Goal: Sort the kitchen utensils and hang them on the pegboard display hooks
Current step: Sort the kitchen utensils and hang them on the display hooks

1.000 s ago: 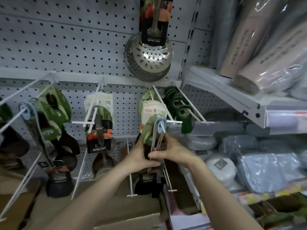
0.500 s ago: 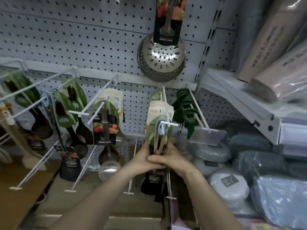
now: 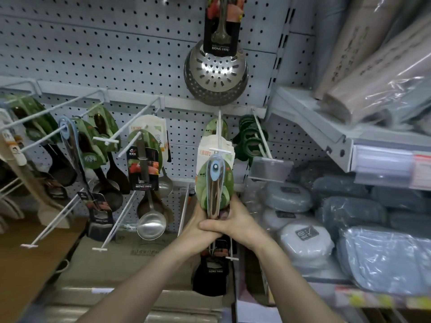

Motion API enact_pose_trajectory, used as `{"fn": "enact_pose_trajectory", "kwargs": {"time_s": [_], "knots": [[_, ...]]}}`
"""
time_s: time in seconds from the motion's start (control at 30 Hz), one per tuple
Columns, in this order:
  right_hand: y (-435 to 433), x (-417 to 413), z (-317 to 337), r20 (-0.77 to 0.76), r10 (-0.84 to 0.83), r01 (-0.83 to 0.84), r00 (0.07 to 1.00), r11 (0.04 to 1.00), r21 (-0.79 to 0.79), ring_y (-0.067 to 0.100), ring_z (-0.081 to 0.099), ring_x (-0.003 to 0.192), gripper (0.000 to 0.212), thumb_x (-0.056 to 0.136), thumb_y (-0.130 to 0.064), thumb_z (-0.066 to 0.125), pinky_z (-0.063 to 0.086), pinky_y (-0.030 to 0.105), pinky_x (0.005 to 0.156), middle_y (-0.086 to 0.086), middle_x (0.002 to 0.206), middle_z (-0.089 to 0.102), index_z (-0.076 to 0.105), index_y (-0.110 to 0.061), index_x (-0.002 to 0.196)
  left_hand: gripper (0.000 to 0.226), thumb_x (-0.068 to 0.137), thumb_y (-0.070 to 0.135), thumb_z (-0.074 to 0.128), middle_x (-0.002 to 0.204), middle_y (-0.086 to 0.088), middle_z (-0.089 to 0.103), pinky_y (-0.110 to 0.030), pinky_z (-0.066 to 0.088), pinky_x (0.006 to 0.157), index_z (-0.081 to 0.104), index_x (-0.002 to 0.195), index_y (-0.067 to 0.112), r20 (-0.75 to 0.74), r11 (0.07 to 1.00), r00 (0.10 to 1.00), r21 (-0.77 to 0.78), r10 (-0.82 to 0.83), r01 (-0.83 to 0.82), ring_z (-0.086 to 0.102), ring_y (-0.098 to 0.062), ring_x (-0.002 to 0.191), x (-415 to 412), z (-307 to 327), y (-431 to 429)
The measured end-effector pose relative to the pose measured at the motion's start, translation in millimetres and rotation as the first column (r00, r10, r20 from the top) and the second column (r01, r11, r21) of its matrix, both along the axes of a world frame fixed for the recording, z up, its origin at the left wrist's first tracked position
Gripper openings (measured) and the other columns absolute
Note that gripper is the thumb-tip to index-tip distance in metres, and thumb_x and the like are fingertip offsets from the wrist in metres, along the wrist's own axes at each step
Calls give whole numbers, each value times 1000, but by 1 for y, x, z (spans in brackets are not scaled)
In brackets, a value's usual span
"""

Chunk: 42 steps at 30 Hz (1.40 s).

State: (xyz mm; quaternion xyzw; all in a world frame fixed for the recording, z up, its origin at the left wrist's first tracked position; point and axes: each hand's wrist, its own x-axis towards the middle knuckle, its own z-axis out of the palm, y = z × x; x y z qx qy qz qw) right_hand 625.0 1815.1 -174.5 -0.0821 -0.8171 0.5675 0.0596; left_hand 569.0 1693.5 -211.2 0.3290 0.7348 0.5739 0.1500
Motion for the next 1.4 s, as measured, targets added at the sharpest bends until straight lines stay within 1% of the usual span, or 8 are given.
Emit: {"fn": "enact_pose_trajectory", "kwargs": {"time_s": [0.17, 0.3, 0.47, 0.73, 0.9, 1.1, 1.2, 1.4], "knots": [[-13, 22, 5, -26, 21, -22, 999, 998, -63, 3, 65, 108, 78, 66, -7, 89, 52, 14, 84, -6, 119, 64, 45, -18, 130, 51, 72, 35, 66, 107, 4, 64, -22, 52, 89, 54, 119, 21, -34, 1000, 999, -11, 16, -17, 62, -5, 103, 16, -1, -10], [-19, 35, -2, -23, 3, -5, 1000, 993, -114, 5, 65, 110, 76, 68, 3, 85, 51, 16, 87, -1, 120, 65, 46, -12, 131, 18, 83, 24, 63, 101, 13, 66, -11, 48, 84, 64, 96, 35, -76, 999, 997, -27, 21, -23, 59, 7, 98, 33, 3, -19], [-13, 37, -11, 39, 19, -17, 999, 998, -62, 5, 67, 104, 62, 64, -15, 91, 53, 25, 94, -4, 111, 71, 56, -24, 115, 40, 92, 8, 59, 120, 25, 55, -1, 36, 91, 57, 113, 41, -154, 999, 987, 5, -36, 37, 48, 17, 113, 46, 12, -29], [-19, 34, -13, 68, 86, -81, 994, 994, -70, 11, 67, 107, 63, 70, -9, 87, 53, 25, 93, 2, 117, 68, 54, -12, 124, 39, 92, 20, 56, 133, 19, 49, -14, 35, 106, 53, 125, 41, -181, 998, 983, -57, -18, 7, 41, 9, 126, 42, 1, -45], [-22, 47, -14, 59, 121, -119, 991, 992, -43, 16, 68, 105, 70, 64, -23, 91, 54, 34, 96, 1, 119, 68, 55, -23, 124, 37, 92, 27, 54, 126, 23, 56, -19, 41, 102, 54, 114, 56, -23, 999, 1000, -39, 12, -13, 49, 5, 121, 62, -5, -50], [-49, 66, 1, 86, 241, -254, 967, 945, 208, 0, 64, 102, 68, 73, -35, 85, 56, 24, 86, -15, 119, 63, 48, -37, 130, 32, 76, 32, 59, 109, 23, 63, -4, 43, 80, 59, 108, 38, 241, 980, 961, 116, 133, -164, 55, 17, 102, 97, -16, -66], [-65, 66, -1, 111, 242, -264, 964, 918, 296, 1, 61, 101, 56, 77, -43, 79, 52, 24, 88, -12, 118, 64, 53, -31, 126, 40, 61, 50, 63, 97, 19, 72, -11, 48, 79, 66, 98, 37, 315, 953, 923, 131, 223, -275, 63, 5, 99, 100, -26, -78], [-104, 66, -13, 133, 273, -301, 953, 912, 280, 8, 57, 113, 37, 94, -43, 60, 47, 32, 101, -9, 124, 62, 52, -30, 128, 30, 69, 43, 73, 92, 17, 67, -9, 49, 69, 61, 96, 34, 366, 876, 845, 137, 389, -463, 62, 0, 89, 109, -24, -111]]}}
